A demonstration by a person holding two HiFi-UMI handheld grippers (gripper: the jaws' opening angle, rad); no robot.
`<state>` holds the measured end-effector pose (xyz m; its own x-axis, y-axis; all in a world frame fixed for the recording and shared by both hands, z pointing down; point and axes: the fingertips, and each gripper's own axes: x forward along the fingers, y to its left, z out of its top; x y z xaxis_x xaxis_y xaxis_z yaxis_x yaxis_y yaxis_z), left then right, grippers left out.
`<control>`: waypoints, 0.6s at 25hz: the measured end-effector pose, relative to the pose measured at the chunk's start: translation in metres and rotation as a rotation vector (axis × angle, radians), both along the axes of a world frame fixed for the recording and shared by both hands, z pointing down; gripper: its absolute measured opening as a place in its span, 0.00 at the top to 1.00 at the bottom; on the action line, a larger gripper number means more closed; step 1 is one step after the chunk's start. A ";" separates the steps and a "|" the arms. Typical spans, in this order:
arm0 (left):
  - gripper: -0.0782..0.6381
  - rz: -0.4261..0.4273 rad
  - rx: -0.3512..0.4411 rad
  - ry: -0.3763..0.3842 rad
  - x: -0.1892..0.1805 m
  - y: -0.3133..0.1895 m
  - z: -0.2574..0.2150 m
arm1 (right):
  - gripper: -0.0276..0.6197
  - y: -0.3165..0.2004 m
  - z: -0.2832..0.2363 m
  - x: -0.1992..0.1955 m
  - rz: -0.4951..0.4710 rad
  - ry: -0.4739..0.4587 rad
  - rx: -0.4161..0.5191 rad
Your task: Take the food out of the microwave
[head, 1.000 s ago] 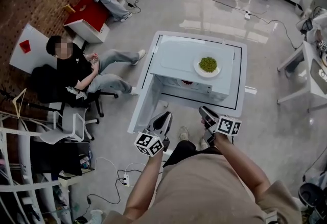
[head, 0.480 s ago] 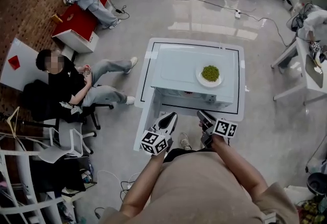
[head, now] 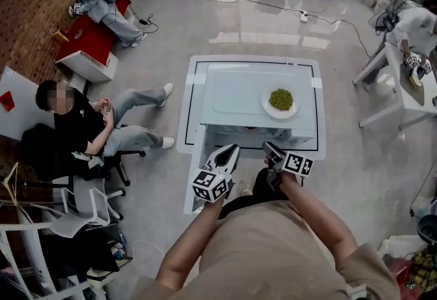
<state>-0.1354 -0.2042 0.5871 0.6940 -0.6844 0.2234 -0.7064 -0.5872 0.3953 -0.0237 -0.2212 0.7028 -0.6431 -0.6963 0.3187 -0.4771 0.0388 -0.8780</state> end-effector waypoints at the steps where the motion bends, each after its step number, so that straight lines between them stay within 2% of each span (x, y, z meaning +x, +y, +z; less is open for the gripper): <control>1: 0.88 0.001 -0.005 0.001 0.000 -0.001 0.002 | 0.80 -0.003 0.004 0.000 0.011 -0.001 -0.006; 15: 0.88 -0.025 -0.070 -0.086 0.003 -0.031 0.051 | 0.80 -0.052 0.110 -0.002 0.121 0.137 -0.063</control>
<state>-0.1319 -0.2350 0.6379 0.6531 -0.6821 0.3289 -0.7535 -0.5422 0.3719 -0.0257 -0.2737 0.8131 -0.5036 -0.7416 0.4431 -0.5900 -0.0794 -0.8035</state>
